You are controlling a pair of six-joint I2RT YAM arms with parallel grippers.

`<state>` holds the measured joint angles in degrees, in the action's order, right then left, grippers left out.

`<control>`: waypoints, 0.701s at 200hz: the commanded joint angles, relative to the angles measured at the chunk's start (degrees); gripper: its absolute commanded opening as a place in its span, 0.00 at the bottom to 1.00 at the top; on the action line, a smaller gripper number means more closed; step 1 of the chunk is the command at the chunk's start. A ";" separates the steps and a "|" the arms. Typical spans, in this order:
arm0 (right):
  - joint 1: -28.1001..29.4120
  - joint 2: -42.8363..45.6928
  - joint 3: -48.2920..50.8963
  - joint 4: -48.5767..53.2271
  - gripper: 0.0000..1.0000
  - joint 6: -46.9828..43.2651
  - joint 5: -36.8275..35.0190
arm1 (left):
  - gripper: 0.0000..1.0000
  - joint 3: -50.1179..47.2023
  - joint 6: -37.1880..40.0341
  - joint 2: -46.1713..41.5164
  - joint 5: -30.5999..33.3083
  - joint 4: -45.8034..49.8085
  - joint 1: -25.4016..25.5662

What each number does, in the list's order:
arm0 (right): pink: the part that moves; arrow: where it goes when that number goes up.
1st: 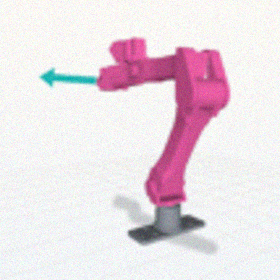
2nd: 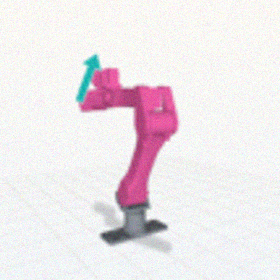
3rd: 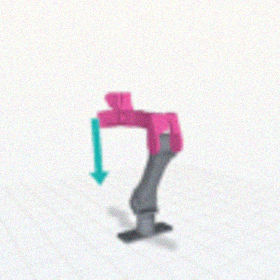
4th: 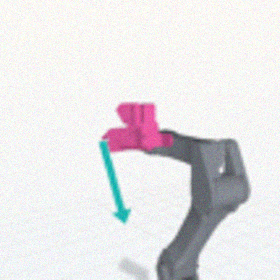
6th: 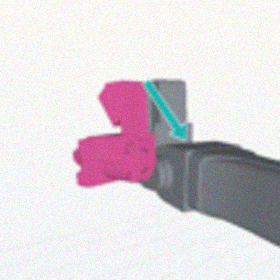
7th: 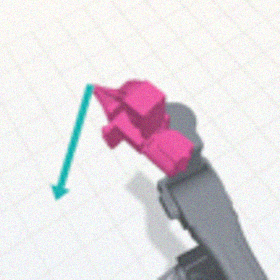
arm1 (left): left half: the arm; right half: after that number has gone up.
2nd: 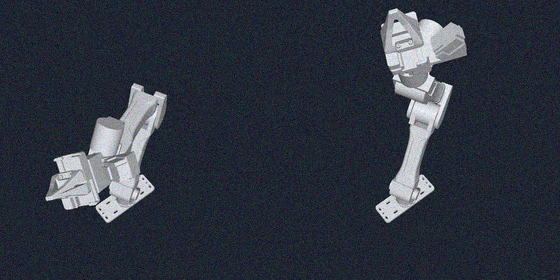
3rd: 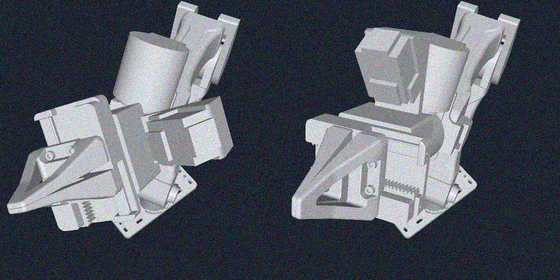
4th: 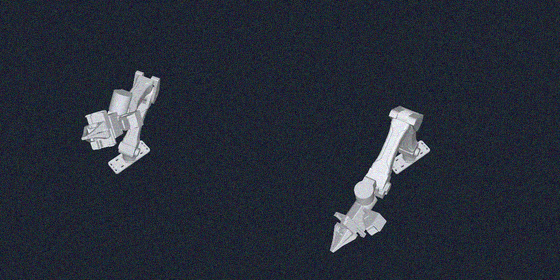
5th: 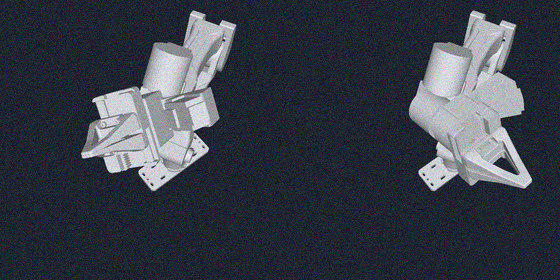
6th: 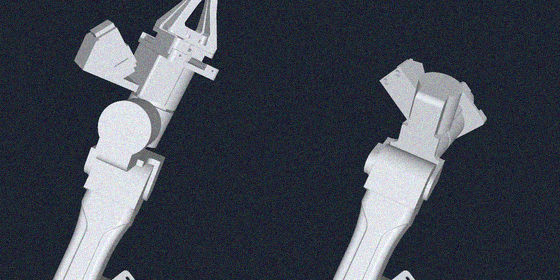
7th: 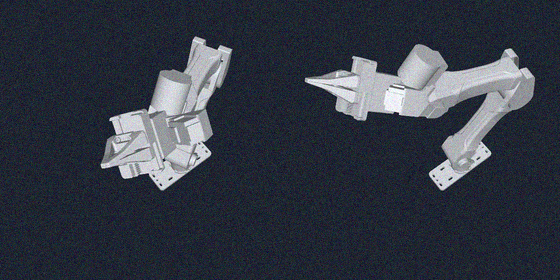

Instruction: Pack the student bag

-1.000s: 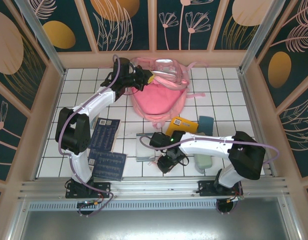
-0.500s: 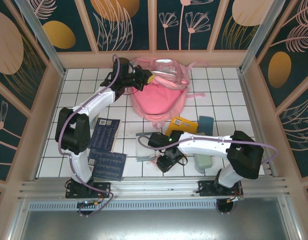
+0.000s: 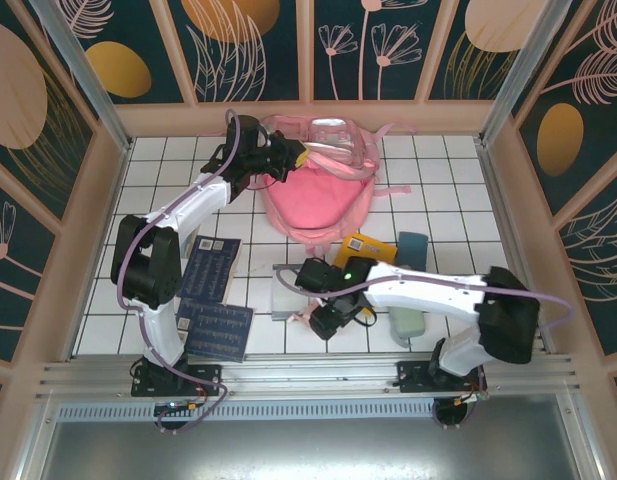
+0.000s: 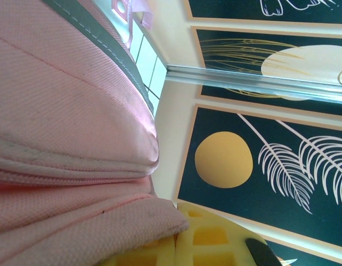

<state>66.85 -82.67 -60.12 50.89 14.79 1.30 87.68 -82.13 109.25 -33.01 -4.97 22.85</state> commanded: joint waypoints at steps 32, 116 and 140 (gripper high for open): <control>-10.53 10.63 -3.49 -7.66 0.30 1.11 -3.81 | 0.00 7.59 -3.59 2.61 -0.23 -4.31 -1.00; -33.06 -11.68 -16.15 -35.58 0.23 9.71 -2.53 | 0.00 20.30 -5.38 4.76 0.95 -0.20 0.18; -35.18 -23.41 -27.13 -35.09 0.26 13.60 -2.60 | 0.00 19.79 -6.07 4.63 0.52 -1.80 0.95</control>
<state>33.52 -97.03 -77.23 22.17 23.18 -1.28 105.45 -86.32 114.54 -31.92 -1.69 22.98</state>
